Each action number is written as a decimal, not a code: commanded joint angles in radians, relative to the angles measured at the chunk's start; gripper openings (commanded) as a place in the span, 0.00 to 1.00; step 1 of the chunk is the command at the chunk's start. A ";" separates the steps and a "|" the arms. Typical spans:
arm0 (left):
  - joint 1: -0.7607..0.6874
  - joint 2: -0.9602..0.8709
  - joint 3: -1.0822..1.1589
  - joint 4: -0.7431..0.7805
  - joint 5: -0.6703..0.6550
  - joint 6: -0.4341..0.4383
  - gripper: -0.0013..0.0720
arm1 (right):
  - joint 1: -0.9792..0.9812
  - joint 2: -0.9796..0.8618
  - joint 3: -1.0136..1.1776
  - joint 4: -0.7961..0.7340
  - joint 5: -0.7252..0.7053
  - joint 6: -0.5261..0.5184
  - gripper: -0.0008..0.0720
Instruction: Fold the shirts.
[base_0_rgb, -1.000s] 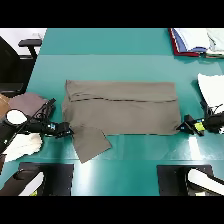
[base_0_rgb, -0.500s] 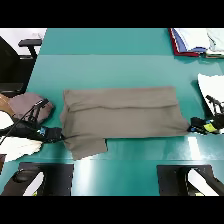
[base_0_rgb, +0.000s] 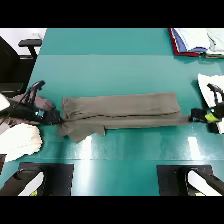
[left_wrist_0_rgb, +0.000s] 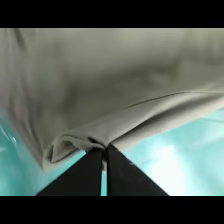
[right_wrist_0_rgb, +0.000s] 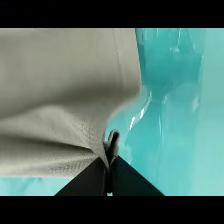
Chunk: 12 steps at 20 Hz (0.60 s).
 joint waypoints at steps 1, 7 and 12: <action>0.000 -0.206 0.106 0.003 0.141 0.090 0.06 | 0.069 -0.184 0.180 -0.002 -0.047 0.021 0.03; 0.000 -0.462 0.241 0.003 0.282 0.128 0.06 | 0.123 -0.468 0.453 0.000 -0.029 0.024 0.03; 0.000 -0.491 0.278 -0.002 0.344 0.102 0.37 | 0.108 -0.595 0.575 0.123 0.008 0.020 0.07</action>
